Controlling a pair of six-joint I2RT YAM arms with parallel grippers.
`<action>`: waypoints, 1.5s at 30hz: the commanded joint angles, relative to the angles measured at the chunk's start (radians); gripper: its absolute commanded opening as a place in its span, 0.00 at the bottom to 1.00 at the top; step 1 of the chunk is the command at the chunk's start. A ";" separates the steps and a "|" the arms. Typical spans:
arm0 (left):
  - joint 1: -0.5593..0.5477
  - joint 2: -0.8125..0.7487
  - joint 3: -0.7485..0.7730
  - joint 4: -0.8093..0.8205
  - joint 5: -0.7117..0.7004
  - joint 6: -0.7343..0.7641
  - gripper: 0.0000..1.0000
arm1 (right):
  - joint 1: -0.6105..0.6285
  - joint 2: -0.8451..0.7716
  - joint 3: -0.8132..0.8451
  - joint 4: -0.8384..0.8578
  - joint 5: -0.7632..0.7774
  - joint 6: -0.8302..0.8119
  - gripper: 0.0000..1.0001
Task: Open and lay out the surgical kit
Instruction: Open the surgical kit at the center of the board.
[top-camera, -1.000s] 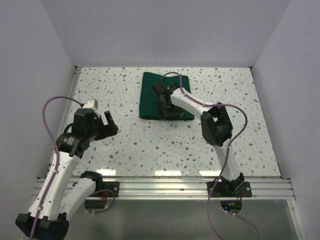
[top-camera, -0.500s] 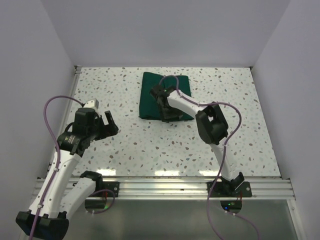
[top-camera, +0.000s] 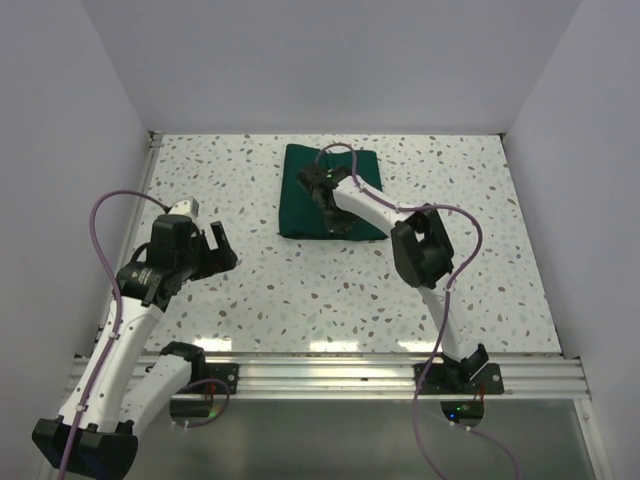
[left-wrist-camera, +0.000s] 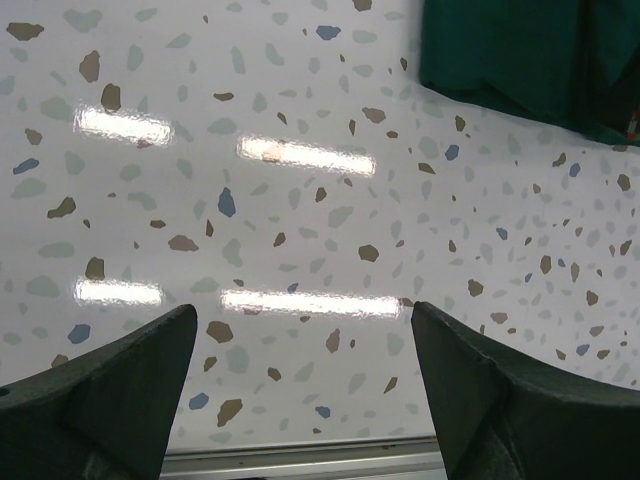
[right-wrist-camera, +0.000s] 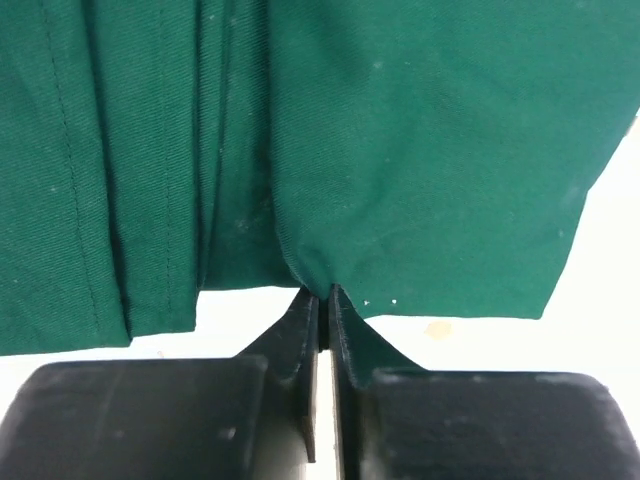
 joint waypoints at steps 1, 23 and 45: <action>-0.005 0.003 0.017 -0.007 -0.004 0.011 0.92 | -0.007 -0.072 0.065 -0.034 0.037 0.009 0.00; -0.005 0.036 0.029 0.017 -0.011 0.019 0.92 | -0.453 -0.307 -0.193 -0.014 0.137 0.145 0.00; -0.184 0.661 0.377 0.211 -0.209 0.095 0.92 | -0.527 -0.436 -0.334 0.003 0.063 0.142 0.99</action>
